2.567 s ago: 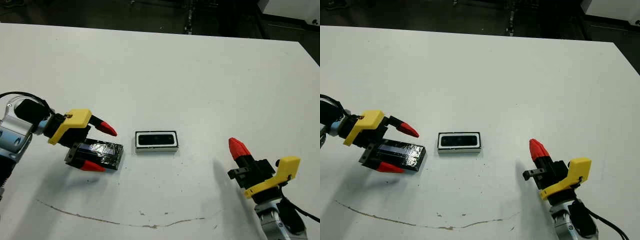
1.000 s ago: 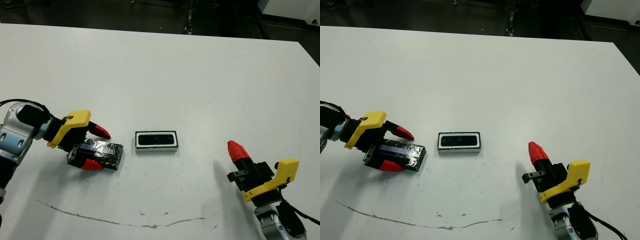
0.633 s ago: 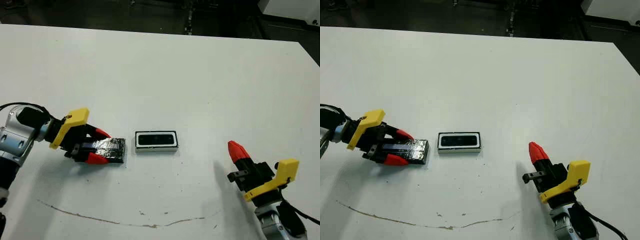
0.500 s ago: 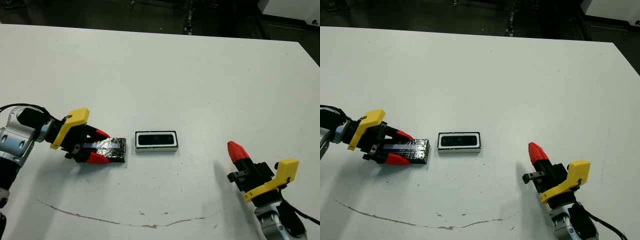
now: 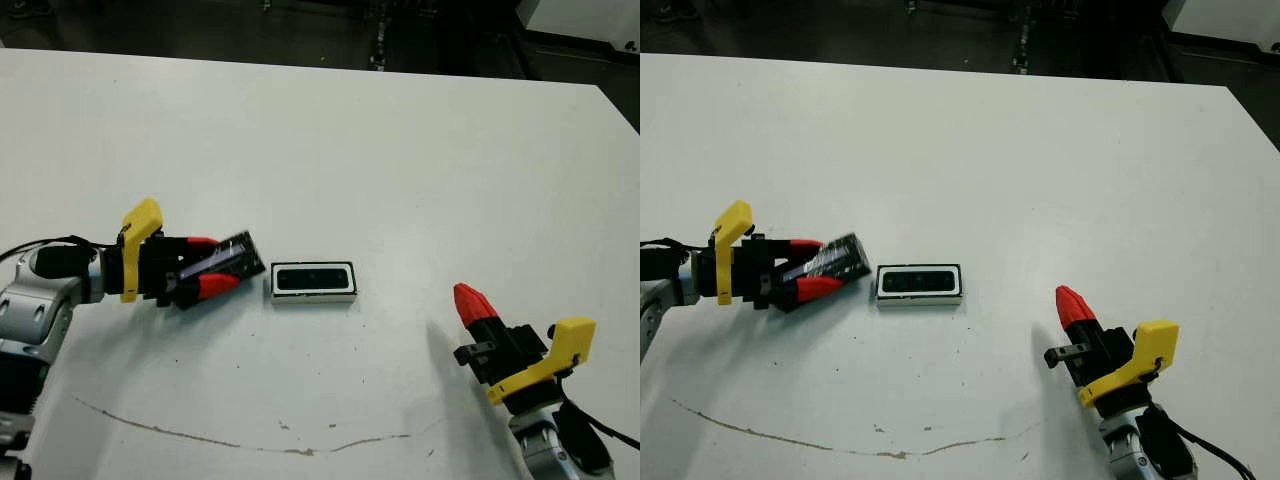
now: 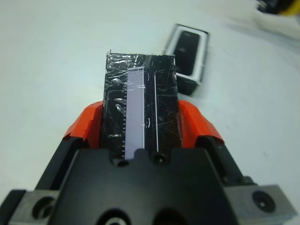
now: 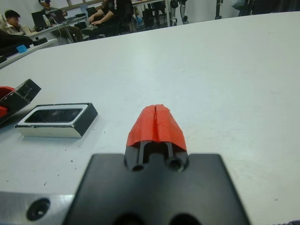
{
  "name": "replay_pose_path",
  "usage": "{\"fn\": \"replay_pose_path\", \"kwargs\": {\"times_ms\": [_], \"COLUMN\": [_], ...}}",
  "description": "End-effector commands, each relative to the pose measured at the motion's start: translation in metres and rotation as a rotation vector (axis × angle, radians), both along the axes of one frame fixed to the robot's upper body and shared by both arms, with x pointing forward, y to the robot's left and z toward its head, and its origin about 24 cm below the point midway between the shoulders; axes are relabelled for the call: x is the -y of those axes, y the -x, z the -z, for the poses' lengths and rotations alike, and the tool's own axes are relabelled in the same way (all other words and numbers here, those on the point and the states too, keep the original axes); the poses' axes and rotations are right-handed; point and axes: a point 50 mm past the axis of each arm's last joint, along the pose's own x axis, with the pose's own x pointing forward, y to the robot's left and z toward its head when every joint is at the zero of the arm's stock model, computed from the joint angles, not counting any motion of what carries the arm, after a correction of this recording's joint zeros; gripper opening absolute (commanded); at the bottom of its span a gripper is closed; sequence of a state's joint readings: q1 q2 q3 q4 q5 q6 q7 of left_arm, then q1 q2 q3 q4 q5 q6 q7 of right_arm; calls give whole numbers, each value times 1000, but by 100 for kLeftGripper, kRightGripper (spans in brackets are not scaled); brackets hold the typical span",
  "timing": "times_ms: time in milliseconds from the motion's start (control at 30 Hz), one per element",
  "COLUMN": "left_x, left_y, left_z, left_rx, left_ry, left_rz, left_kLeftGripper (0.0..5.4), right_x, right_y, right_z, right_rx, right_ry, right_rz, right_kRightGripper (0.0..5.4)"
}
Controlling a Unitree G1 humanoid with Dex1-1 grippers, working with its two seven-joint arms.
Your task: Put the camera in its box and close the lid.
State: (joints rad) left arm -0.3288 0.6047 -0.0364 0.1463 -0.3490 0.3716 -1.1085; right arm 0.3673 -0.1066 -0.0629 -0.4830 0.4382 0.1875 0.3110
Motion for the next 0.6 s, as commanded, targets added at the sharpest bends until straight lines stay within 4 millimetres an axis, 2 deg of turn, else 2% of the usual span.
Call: {"fn": "replay_pose_path", "kwargs": {"times_ms": [33, 600], "left_x": [0, 21], "left_y": [2, -2], "left_z": [2, -5], "left_rx": [-43, -68], "left_ry": [-5, 4], "left_rz": [-20, 105], "left_kLeftGripper": [316, 316], "right_x": [2, 1], "right_y": [2, 2], "right_z": [2, 2], "right_rx": [-23, -26], "right_ry": [14, 9], "right_rz": [12, 10], "right_kRightGripper": [0, 0]}}
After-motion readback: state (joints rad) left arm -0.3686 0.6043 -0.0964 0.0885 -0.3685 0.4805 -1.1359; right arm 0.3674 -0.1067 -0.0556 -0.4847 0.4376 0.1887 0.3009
